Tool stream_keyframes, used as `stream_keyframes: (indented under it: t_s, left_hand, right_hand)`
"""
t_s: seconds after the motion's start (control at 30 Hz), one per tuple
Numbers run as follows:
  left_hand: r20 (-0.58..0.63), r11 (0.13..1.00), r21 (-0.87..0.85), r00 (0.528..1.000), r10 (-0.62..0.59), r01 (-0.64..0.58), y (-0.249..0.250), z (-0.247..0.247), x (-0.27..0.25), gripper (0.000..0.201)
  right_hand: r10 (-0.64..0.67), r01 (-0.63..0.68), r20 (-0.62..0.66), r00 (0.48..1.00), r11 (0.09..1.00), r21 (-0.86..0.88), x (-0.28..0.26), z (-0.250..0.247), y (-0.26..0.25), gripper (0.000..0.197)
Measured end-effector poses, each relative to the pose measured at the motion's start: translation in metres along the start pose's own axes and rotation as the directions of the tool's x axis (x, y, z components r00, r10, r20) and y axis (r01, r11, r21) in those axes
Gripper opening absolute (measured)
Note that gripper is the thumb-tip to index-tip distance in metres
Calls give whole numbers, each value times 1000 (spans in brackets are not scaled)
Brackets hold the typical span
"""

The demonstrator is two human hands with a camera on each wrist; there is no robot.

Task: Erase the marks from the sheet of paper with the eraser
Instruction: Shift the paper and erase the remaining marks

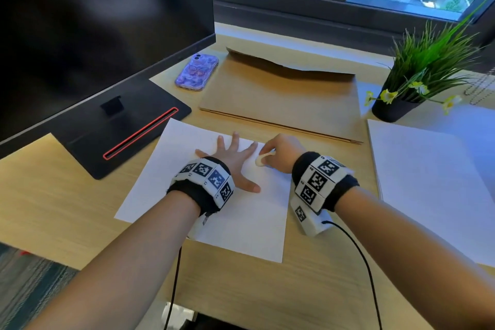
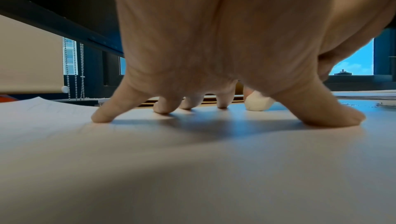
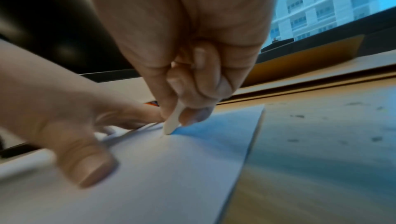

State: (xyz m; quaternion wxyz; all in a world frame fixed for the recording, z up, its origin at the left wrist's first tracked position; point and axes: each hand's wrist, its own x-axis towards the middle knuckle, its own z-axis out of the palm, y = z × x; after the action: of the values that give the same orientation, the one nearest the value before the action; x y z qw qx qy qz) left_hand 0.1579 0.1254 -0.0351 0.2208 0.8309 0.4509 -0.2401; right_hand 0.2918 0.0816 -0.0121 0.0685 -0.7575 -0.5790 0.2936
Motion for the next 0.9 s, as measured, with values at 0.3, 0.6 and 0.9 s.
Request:
stream_keyframes:
  t_s: [0.3,0.6,0.9]
  left_hand:
    - [-29,998,51,999,30,-28,0,1,4,112]
    - [-37,997,61,999,38,-35,0,2,4,112]
    - [-31,997,63,999,44,-42,-1,3,5,114]
  right_hand:
    - [26,-31,68,997,997,75,-3,-4,0,21]
    - [50,-73,159,986,987,142,-5,-3,0,19]
    - [20,-42,132,991,985,166,-17,13,4,17]
